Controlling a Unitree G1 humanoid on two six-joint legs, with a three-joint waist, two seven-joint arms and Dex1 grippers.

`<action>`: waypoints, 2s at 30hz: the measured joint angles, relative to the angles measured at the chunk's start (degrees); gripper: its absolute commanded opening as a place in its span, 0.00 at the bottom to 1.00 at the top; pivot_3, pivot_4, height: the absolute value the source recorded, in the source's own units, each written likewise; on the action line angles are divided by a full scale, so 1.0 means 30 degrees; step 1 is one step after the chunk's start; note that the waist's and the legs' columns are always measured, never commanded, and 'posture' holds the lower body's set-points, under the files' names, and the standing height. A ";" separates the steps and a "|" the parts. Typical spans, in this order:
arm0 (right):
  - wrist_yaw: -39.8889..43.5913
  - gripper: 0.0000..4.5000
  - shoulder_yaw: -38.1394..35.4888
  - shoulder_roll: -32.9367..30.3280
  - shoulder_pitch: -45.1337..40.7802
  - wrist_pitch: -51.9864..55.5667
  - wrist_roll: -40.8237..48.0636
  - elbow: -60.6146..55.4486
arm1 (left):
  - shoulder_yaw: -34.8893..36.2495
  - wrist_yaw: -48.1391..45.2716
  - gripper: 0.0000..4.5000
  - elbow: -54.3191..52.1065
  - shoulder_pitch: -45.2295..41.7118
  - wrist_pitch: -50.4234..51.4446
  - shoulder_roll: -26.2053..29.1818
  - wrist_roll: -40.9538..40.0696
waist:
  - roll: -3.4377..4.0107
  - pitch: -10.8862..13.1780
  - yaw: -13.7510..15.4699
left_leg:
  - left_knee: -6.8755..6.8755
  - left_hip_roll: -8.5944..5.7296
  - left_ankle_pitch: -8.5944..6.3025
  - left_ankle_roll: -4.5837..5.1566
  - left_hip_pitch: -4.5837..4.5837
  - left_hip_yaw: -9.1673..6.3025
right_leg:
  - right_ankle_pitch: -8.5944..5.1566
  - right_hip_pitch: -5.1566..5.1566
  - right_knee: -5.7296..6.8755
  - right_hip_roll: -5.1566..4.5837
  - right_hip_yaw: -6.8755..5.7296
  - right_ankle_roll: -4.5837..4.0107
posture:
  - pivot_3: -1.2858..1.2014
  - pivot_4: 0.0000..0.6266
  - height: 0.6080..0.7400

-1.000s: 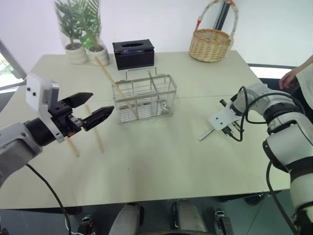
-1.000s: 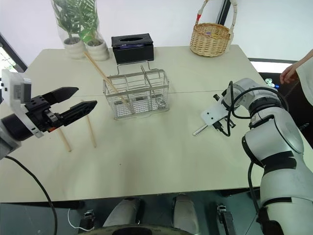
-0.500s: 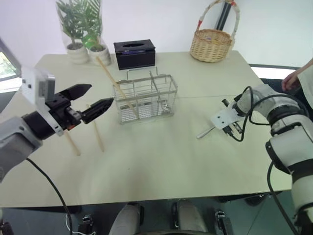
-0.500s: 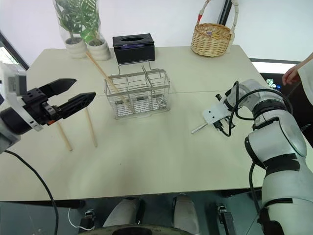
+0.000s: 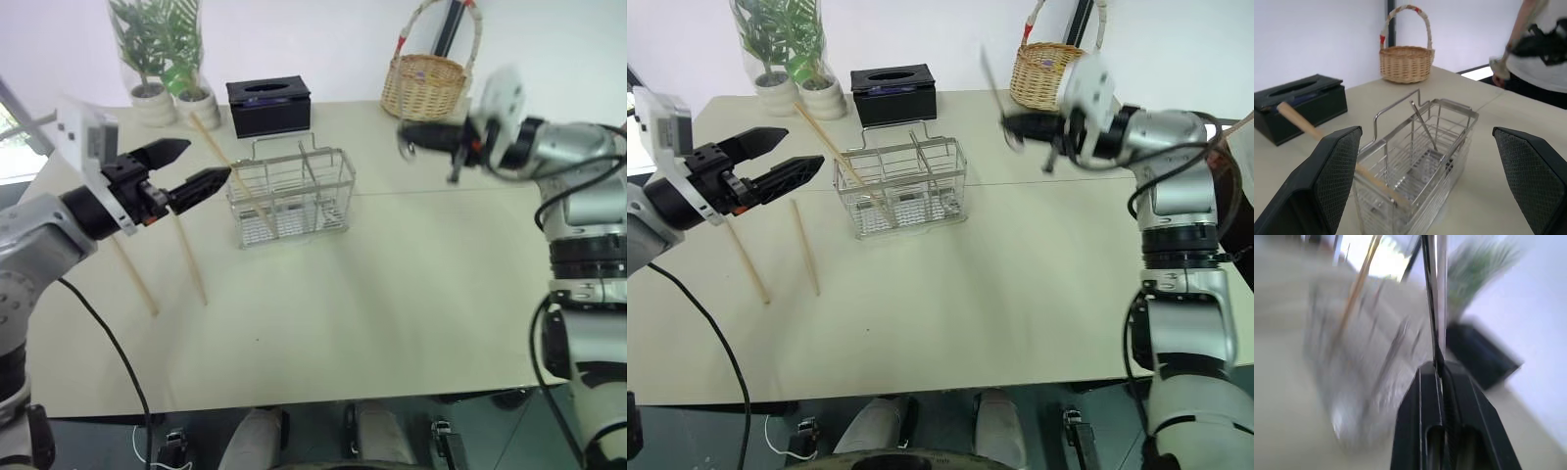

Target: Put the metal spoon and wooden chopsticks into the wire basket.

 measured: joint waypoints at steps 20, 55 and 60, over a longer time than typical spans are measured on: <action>-0.8285 0.20 0.1285 0.7325 0.2020 0.4094 0.0594 -0.0507 | 0.1906 0.1372 1.00 -0.1504 0.0783 0.0956 -0.0193 -0.0144 | -0.0043 -0.0027 -0.0114 | 0.0019 -0.0023 0.0004 0.0018 -0.0019 0.0018 | 0.0028 -0.0161 0.0074 0.0002 -0.0036 0.0002 | 0.52 0.24 0.32; 0.0845 0.99 -0.4003 -0.5039 1.4766 0.7677 0.7969 -1.3692 | 0.4987 1.1815 1.00 0.5067 0.0583 0.6884 -0.2115 0.3151 | -0.0100 -0.0068 0.0342 | 0.0017 0.0001 -0.0032 0.0055 0.0051 0.0024 | 0.0017 0.0080 -0.0061 -0.0025 -0.0047 0.0013 | 0.52 0.24 0.32; 0.0458 0.99 -0.3305 -0.4931 1.6621 0.6576 0.7158 -1.4456 | 0.4998 1.4297 1.00 0.5791 0.0068 0.9326 -0.4314 0.4386 | -0.0155 -0.0091 0.0653 | 0.0043 -0.0011 -0.0045 0.0024 0.0023 0.0018 | 0.0020 0.0074 -0.0063 -0.0030 -0.0054 0.0017 | 0.52 0.24 0.32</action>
